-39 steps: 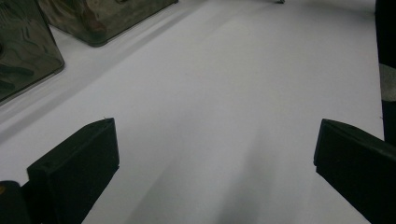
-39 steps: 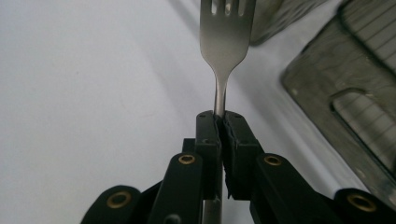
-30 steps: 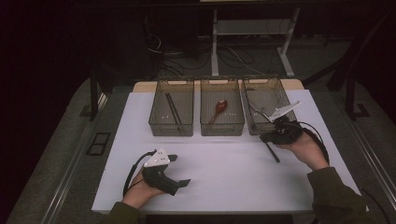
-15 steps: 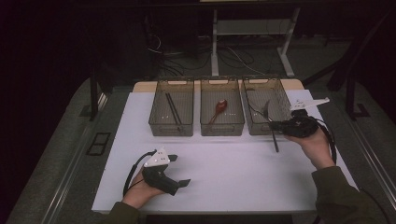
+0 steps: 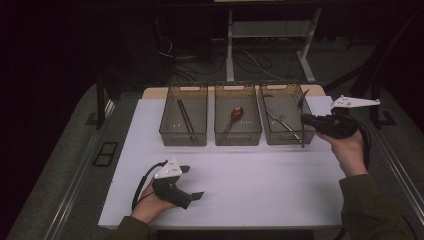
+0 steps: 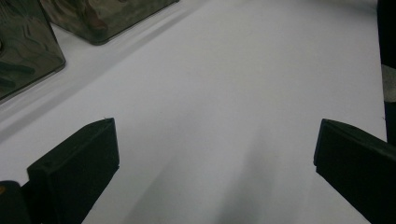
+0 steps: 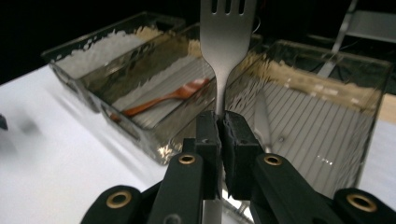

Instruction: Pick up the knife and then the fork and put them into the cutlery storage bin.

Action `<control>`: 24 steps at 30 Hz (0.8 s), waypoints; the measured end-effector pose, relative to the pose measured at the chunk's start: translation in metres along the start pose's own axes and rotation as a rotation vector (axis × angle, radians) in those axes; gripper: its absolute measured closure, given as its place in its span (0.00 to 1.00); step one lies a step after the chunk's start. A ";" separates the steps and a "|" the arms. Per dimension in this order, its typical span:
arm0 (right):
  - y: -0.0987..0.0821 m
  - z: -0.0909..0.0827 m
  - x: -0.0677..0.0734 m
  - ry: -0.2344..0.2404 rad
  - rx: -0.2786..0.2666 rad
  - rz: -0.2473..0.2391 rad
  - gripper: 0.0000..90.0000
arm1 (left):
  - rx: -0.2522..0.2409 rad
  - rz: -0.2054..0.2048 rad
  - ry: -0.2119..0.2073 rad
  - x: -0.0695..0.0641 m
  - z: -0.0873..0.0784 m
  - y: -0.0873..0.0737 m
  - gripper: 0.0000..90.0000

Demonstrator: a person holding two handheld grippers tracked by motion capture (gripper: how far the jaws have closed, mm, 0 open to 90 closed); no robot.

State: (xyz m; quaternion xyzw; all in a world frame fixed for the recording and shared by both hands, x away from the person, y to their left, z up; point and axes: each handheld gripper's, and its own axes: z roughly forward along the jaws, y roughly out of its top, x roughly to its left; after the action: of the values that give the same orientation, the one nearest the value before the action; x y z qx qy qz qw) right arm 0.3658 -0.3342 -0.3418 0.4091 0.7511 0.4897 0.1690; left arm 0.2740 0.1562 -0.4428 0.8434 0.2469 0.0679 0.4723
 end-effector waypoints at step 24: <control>0.019 0.016 -0.040 -0.182 -0.081 0.030 0.94 | -0.006 -0.005 0.000 0.001 -0.001 0.001 0.00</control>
State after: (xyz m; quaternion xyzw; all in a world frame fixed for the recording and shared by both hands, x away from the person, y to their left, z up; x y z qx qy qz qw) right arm 0.4092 -0.3527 -0.3381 0.4559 0.7062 0.4828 0.2457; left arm 0.2745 0.1570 -0.4421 0.8413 0.2487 0.0675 0.4752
